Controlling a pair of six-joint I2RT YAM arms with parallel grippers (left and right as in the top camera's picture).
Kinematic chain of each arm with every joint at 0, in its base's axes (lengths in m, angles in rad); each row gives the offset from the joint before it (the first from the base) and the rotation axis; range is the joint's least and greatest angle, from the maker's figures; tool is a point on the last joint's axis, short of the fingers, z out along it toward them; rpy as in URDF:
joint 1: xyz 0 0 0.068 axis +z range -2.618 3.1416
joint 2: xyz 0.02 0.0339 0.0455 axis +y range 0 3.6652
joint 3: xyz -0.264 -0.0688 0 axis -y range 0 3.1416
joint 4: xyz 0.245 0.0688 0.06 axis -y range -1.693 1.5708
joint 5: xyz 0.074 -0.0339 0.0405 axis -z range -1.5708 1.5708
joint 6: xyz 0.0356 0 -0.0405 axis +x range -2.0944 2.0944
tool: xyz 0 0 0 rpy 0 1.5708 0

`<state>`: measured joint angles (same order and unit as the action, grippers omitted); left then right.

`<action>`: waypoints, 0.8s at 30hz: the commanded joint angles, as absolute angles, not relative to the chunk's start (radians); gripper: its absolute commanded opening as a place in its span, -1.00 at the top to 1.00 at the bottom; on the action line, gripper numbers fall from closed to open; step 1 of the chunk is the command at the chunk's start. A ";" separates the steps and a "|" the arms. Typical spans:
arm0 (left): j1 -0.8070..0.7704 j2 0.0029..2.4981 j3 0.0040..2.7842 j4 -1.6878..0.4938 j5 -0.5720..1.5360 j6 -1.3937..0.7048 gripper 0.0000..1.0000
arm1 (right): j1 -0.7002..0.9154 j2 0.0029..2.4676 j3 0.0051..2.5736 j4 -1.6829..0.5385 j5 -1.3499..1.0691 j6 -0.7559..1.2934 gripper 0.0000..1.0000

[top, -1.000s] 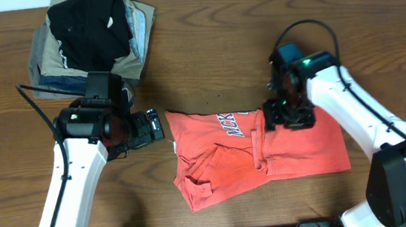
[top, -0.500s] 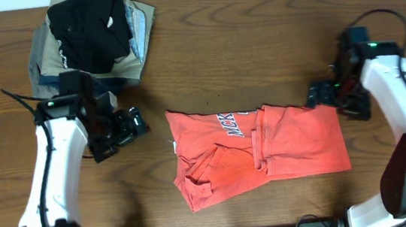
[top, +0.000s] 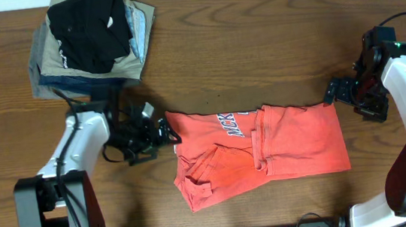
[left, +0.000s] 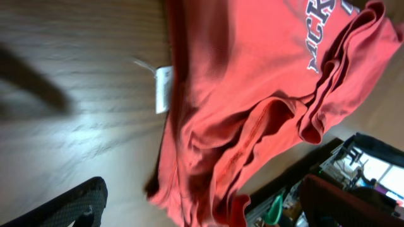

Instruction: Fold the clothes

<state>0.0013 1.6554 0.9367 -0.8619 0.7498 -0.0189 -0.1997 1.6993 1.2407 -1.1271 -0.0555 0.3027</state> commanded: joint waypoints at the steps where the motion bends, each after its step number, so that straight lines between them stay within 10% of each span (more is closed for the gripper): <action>1: -0.025 1.663 0.871 -0.796 0.846 -0.025 -0.96 | -0.204 1.696 1.251 -1.116 -0.059 0.299 -0.99; 20: -0.168 1.663 0.658 -0.424 0.844 -0.336 -0.99 | -0.204 1.696 1.251 -1.114 -0.059 0.299 -0.98; 22: -0.204 1.663 0.658 -0.393 0.834 -0.364 -0.85 | -0.204 1.696 1.251 -1.115 -0.059 0.299 -0.98; 24: -0.230 1.663 0.658 -0.374 0.807 -0.403 -0.18 | -0.204 1.696 1.251 -1.115 -0.059 0.299 -0.98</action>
<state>-0.1947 1.6421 0.6849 -0.3836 0.8902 -0.3367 -0.1997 1.6993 1.2407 -1.1145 -0.0559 0.3027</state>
